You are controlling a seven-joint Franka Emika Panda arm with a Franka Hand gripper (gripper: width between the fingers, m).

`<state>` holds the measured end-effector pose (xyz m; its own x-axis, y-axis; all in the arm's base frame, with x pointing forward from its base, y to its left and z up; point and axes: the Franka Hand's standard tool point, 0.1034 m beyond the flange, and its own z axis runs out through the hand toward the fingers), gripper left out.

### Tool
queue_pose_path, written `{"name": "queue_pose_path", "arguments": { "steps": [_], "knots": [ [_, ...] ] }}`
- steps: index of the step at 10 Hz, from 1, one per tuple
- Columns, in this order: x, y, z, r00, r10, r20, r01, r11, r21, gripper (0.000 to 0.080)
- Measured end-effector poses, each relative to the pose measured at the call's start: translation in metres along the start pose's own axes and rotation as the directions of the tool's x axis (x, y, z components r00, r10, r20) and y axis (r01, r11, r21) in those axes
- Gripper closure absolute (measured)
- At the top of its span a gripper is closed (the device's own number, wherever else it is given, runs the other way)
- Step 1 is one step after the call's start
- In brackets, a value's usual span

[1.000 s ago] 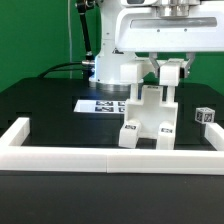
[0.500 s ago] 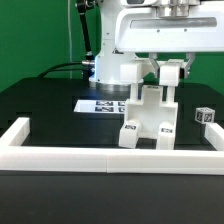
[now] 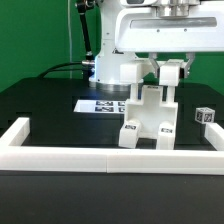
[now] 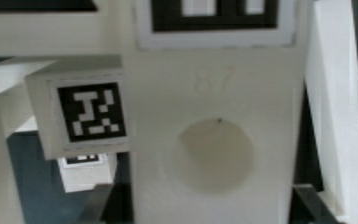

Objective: Assemble chair

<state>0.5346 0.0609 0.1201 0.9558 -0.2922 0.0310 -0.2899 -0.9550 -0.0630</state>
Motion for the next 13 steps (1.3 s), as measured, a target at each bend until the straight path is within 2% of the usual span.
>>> {"name": "queue_pose_path", "arguments": {
  "steps": [13],
  "knots": [
    [0.0032, -0.0021, -0.0004, 1.000, -0.009, -0.018, 0.009, 1.000, 0.001, 0.0509]
  ]
}}
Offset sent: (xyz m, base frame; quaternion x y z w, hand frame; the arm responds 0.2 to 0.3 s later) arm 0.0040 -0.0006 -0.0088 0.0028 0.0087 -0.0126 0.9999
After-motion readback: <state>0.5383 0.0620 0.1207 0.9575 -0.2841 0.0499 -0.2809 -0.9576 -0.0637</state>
